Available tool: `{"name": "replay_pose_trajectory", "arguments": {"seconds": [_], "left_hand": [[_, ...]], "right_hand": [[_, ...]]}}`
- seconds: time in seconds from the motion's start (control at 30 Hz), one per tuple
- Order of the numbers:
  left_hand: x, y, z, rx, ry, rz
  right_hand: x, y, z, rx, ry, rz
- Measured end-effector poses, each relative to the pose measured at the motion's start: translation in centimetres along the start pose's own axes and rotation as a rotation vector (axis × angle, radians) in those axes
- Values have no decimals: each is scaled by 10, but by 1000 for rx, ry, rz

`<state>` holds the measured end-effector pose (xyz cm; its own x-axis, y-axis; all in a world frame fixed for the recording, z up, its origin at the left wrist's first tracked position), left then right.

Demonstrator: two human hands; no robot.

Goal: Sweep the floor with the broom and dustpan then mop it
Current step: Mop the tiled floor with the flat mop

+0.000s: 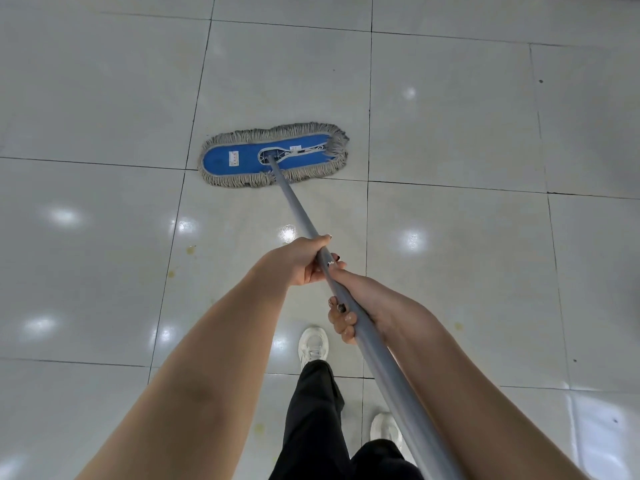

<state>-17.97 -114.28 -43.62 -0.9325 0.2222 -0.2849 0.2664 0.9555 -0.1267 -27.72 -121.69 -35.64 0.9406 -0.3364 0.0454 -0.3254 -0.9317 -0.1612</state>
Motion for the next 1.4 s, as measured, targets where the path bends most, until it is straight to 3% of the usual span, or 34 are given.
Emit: {"name": "replay_pose_trajectory", "arguments": {"seconds": [0.2, 0.57, 0.8, 0.9, 1.13, 1.4], "left_hand": [[80, -30, -27, -14, 25, -17], [299, -115, -95, 72, 123, -105], [368, -128, -135, 105, 227, -87], [377, -122, -138, 118, 250, -46], [346, -92, -124, -8, 108, -38], [265, -15, -105, -62, 29, -132]], "right_hand": [[-77, 37, -15, -12, 0, -74], [-284, 144, -65, -58, -48, -299], [-354, 157, -101, -47, -107, -314], [-363, 151, -103, -60, -104, -316], [-329, 111, -89, -121, -55, -352], [-251, 29, -57, -116, -25, -345]]}}
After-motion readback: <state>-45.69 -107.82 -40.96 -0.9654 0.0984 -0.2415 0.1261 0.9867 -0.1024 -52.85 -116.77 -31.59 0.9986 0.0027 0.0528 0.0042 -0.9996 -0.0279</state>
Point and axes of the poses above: each hand's wrist, its own z-axis towards the middle knuckle, its own y-axis out of the back of the hand, x = y × z, the point moved 3 cm from there along z, towards the middle knuckle, and after that the axes turned 6 degrees about -x, right-handed, at the moved point
